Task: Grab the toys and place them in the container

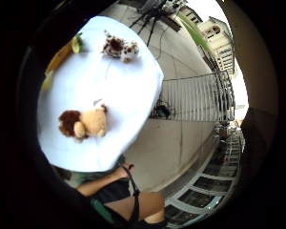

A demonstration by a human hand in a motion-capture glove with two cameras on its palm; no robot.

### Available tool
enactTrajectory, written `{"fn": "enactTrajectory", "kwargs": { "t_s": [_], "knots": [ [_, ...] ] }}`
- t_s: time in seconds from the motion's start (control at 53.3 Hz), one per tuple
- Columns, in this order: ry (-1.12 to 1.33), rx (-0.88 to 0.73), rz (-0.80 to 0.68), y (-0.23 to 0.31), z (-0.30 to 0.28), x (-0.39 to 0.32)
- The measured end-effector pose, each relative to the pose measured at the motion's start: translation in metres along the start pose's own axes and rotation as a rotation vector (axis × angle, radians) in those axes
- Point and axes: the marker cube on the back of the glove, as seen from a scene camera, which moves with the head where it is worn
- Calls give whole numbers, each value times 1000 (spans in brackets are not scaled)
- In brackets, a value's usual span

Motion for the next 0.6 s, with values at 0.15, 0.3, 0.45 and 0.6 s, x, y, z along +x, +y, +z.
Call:
{"fn": "enactTrajectory", "kwargs": {
  "t_s": [0.15, 0.3, 0.45, 0.6],
  "knots": [
    [-32, -19, -58, 13, 64, 6],
    [-49, -78, -117, 14, 119, 8],
    [-27, -29, -94, 31, 154, -4],
    [-13, 36, -90, 63, 169, -6]
  ]
}}
